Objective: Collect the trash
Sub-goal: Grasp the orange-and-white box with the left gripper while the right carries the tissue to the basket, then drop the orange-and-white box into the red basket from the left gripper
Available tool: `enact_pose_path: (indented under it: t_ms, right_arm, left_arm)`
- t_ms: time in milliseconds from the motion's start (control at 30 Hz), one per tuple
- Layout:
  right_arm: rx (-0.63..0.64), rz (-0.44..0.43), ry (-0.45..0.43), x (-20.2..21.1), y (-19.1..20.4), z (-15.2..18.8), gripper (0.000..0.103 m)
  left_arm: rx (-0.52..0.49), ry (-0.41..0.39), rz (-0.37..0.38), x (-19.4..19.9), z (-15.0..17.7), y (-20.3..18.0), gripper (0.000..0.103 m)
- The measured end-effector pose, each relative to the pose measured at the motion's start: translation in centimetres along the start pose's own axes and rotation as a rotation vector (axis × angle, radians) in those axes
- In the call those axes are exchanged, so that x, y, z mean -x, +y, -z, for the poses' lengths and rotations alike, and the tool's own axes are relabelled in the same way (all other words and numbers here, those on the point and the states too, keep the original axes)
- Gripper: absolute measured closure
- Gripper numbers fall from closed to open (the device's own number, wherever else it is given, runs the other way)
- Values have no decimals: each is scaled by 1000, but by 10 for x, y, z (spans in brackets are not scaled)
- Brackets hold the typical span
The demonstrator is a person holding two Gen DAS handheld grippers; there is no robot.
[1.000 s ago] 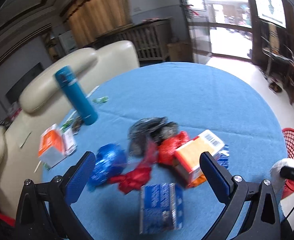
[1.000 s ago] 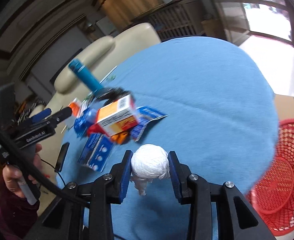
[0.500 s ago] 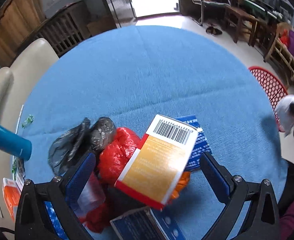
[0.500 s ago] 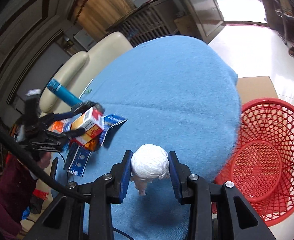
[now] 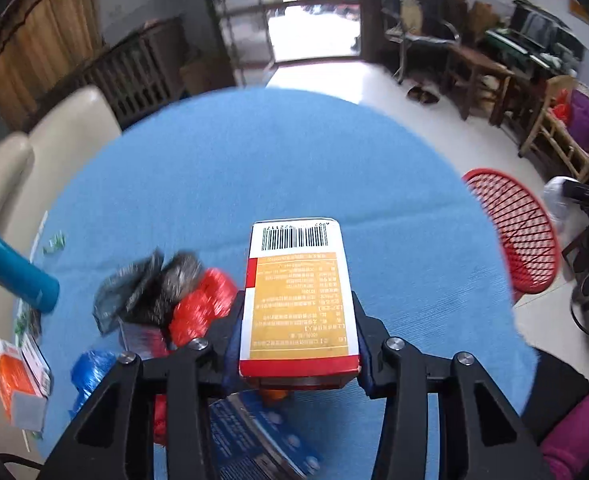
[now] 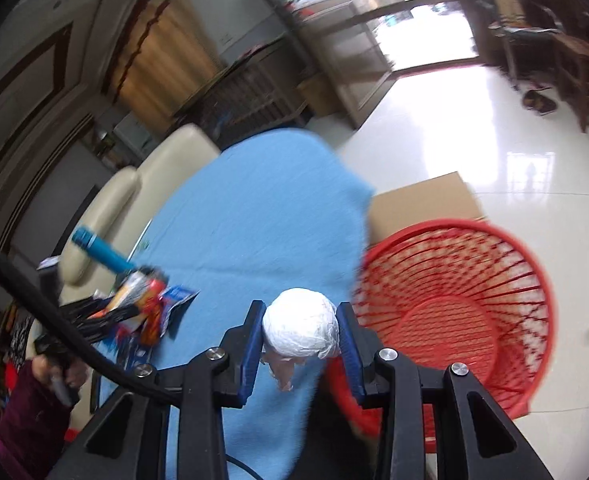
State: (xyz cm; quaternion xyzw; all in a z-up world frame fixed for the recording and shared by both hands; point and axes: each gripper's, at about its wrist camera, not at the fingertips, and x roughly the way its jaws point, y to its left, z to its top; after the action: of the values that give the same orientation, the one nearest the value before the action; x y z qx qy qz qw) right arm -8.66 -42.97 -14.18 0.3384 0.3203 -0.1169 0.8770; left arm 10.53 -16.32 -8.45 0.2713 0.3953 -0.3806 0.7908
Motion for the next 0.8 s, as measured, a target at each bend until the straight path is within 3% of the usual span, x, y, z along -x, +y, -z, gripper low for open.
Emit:
enact_pose_path:
  t_ms: [100, 267, 500, 567, 633, 700, 800]
  right_arm:
    - [-57, 17, -38, 15, -28, -2, 64]
    - [-100, 42, -75, 31, -57, -2, 64]
    - [-163, 44, -104, 45, -86, 0, 62]
    - [-176, 36, -113, 48, -91, 2, 52]
    - [-195, 17, -122, 53, -97, 4, 30]
    - [-212, -5, -127, 55, -102, 4, 30]
    - [-217, 3, -144, 58, -106, 5, 30]
  left_arm:
    - [-21, -43, 28, 22, -12, -27, 56]
    - [-111, -101, 144, 42, -42, -112, 56]
    - [-168, -54, 264, -6, -75, -229, 53]
    - [-171, -21, 276, -32, -78, -243, 51]
    - [-187, 11, 259, -51, -80, -254, 40]
    - [-191, 13, 219, -59, -79, -257, 38]
    - [-152, 16, 230, -50, -77, -248, 38]
